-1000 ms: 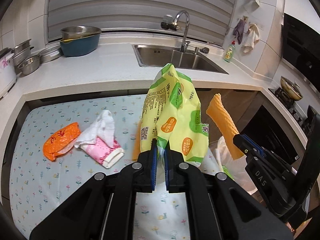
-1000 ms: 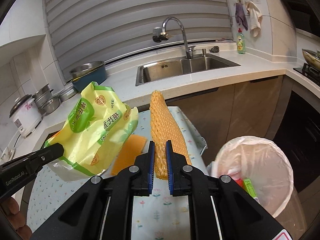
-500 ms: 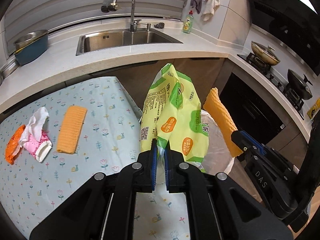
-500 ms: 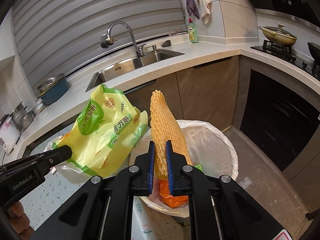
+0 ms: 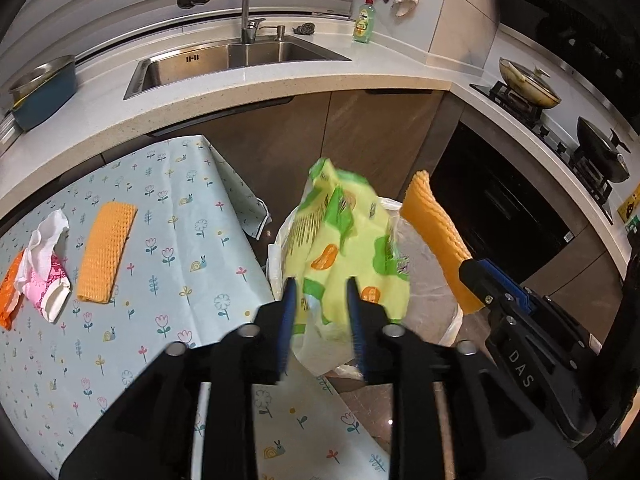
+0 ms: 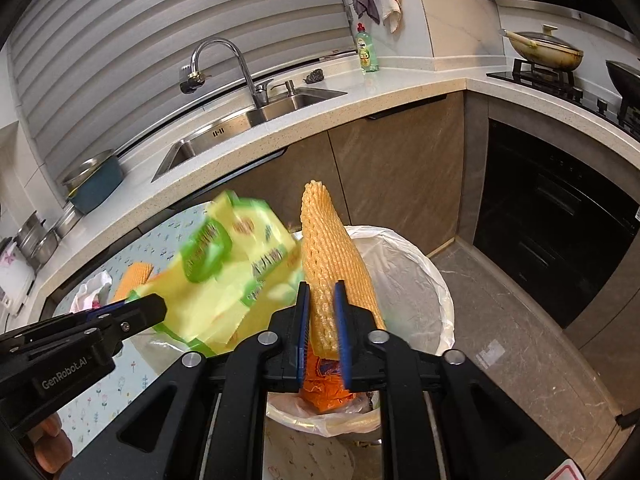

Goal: Collect trash
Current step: 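Open both grippers to drop the snack bag and sponge in the bin, then move both grippers back over the table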

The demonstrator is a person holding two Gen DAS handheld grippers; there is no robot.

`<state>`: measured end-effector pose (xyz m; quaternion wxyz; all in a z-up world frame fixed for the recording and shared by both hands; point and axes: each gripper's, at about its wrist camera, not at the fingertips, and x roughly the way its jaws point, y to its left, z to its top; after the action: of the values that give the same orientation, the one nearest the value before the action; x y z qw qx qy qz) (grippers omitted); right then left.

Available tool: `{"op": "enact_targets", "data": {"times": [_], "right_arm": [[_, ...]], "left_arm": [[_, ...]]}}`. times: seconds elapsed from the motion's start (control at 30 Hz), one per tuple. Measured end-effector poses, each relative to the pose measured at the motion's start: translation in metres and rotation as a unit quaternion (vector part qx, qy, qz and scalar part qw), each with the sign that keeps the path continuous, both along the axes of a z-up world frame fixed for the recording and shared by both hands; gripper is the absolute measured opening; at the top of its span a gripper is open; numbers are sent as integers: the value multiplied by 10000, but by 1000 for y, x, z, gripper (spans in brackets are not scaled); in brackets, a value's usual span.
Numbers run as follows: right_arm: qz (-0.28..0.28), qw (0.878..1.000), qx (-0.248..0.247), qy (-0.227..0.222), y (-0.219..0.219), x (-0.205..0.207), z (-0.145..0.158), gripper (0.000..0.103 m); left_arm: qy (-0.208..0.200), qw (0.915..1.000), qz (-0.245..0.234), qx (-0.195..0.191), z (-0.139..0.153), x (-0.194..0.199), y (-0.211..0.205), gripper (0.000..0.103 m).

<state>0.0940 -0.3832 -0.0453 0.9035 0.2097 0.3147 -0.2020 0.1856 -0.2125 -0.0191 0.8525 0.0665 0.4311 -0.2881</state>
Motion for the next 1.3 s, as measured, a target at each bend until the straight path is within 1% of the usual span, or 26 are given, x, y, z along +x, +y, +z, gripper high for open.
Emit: {"op": "enact_targets", "data": {"times": [0.03, 0.07, 0.1, 0.13, 0.4, 0.67, 1.0, 1.3], "right_arm": [[-19, 10000, -28, -7, 0, 1, 0, 27], [-39, 10000, -39, -39, -1, 1, 0, 38], [-71, 9999, -54, -79, 0, 0, 1, 43], [-101, 9999, -60, -109, -1, 0, 2, 44], [-98, 9998, -13, -163, -2, 1, 4, 46], [40, 9998, -86, -201, 12, 6, 13, 47], [352, 9989, -194, -254, 46, 21, 26, 48], [700, 9969, -261, -265, 86, 42, 34, 48]], "left_arm": [[-25, 10000, 72, -21, 0, 1, 1, 44], [-42, 9999, 104, -26, 0, 2, 2, 44], [-41, 9999, 117, -9, 0, 3, 3, 44], [-39, 9999, 143, 6, 0, 5, 4, 44], [-126, 9995, 291, 0, 4, 8, 14, 44], [-252, 9988, 413, -14, 11, 8, 30, 44], [-347, 9969, 704, -49, 18, 13, 66, 44], [-385, 9932, 1097, -56, 19, 24, 114, 44]]}}
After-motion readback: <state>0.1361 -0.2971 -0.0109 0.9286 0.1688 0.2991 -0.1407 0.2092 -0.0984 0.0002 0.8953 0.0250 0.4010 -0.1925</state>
